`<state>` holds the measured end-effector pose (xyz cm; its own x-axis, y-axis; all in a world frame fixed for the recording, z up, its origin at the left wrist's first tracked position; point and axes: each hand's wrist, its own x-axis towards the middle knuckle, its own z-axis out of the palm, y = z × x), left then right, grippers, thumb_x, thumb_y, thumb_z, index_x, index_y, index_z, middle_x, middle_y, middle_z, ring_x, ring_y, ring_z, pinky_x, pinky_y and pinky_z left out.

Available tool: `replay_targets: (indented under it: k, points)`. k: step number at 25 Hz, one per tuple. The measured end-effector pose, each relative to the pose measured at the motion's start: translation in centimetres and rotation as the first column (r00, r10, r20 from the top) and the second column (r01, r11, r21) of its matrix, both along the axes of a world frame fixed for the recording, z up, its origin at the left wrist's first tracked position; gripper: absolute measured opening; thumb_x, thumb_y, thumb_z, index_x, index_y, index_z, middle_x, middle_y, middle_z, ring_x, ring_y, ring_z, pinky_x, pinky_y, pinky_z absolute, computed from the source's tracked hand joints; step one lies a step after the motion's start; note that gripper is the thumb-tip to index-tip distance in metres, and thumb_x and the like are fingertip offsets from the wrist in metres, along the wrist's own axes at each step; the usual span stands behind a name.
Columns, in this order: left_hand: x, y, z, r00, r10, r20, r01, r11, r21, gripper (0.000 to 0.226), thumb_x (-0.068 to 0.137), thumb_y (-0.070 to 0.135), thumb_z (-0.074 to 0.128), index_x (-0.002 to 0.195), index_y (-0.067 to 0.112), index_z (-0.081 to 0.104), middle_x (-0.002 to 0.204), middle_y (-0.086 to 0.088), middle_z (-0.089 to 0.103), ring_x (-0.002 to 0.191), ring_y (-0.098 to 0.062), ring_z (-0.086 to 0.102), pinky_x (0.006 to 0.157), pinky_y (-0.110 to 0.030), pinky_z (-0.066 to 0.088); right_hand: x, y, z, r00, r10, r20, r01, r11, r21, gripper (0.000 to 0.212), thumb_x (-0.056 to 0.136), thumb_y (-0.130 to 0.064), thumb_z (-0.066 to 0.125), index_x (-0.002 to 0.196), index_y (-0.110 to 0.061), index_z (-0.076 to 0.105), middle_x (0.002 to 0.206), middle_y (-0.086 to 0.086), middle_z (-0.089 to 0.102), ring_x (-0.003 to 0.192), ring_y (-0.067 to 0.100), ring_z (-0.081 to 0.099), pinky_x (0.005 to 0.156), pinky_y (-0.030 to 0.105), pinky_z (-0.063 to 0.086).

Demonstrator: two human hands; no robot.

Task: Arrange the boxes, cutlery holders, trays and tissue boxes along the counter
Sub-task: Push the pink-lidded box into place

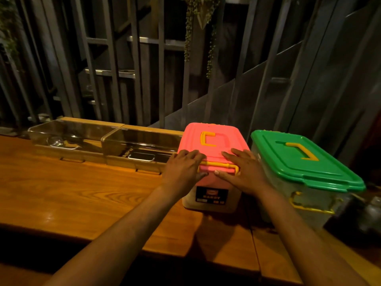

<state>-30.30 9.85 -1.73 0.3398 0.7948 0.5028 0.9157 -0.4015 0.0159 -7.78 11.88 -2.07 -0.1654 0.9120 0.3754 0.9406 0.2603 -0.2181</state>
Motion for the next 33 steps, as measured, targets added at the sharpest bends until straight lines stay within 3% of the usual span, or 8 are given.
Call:
replay_targets:
  k: [5,10,17,23,27,33]
  points:
    - [-1.1,2.1,-0.9,0.996,-0.072,0.047,0.072,0.997,0.015,0.057,0.091,0.070,0.036,0.131,0.030,0.046,0.135,0.005,0.049,0.124,-0.018,0.045,0.102,-0.038,0.040,-0.7,0.7,0.4,1.000,0.004,-0.013,-0.004,1.000,-0.019,0.098,0.061,-0.096,0.030,0.145,-0.046,0.037,0.157,-0.003,0.034,0.145,0.028,0.024,0.118,0.052,0.018]
    - [-1.3,4.5,-1.1,0.993,-0.079,0.091,0.077,0.997,0.020,0.061,0.094,0.068,0.020,0.135,0.029,0.042,0.137,0.001,0.048,0.125,-0.020,0.045,0.105,-0.041,0.037,-1.1,2.5,0.4,1.000,-0.005,-0.020,0.005,1.000,-0.023,0.098,0.061,-0.095,0.032,0.145,-0.046,0.037,0.157,-0.003,0.034,0.144,0.027,0.026,0.117,0.052,0.021]
    - [-1.5,8.1,-1.3,0.993,-0.072,0.096,0.074,0.997,-0.013,0.060,0.095,0.066,0.026,0.141,0.029,0.040,0.146,-0.003,0.043,0.135,-0.023,0.038,0.112,-0.042,0.029,-1.3,5.6,0.5,0.999,-0.032,-0.019,0.031,0.999,-0.026,0.100,0.060,-0.095,0.030,0.145,-0.044,0.038,0.157,-0.002,0.034,0.144,0.027,0.026,0.118,0.050,0.020]
    - [-1.4,9.0,-1.9,0.989,-0.086,0.122,0.081,0.996,0.043,0.062,0.095,0.066,0.026,0.139,0.026,0.044,0.141,-0.005,0.047,0.130,-0.024,0.042,0.108,-0.042,0.034,-1.1,6.1,0.4,0.999,-0.034,-0.039,0.034,0.999,-0.008,0.097,0.061,-0.094,0.037,0.144,-0.044,0.041,0.155,-0.003,0.037,0.142,0.025,0.028,0.118,0.049,0.022]
    - [-1.4,8.4,-1.3,0.993,-0.081,0.090,0.082,0.997,-0.005,0.068,0.093,0.068,0.019,0.142,0.027,0.040,0.145,-0.005,0.044,0.134,-0.024,0.038,0.111,-0.044,0.032,-1.4,5.6,1.1,0.998,-0.060,0.018,0.061,0.995,-0.082,0.090,0.070,-0.089,0.043,0.148,-0.045,0.032,0.160,-0.002,0.028,0.147,0.027,0.020,0.118,0.053,0.022]
    - [-0.2,6.2,0.2,1.000,0.017,-0.009,-0.018,0.995,-0.101,0.062,0.098,0.060,0.027,0.150,0.027,0.028,0.154,-0.010,0.033,0.143,-0.033,0.025,0.115,-0.053,0.024,-2.9,2.9,2.0,0.979,-0.165,0.116,0.184,0.966,-0.179,0.090,0.079,-0.082,0.041,0.154,-0.038,0.017,0.164,0.001,0.015,0.151,0.028,0.008,0.119,0.055,0.017]
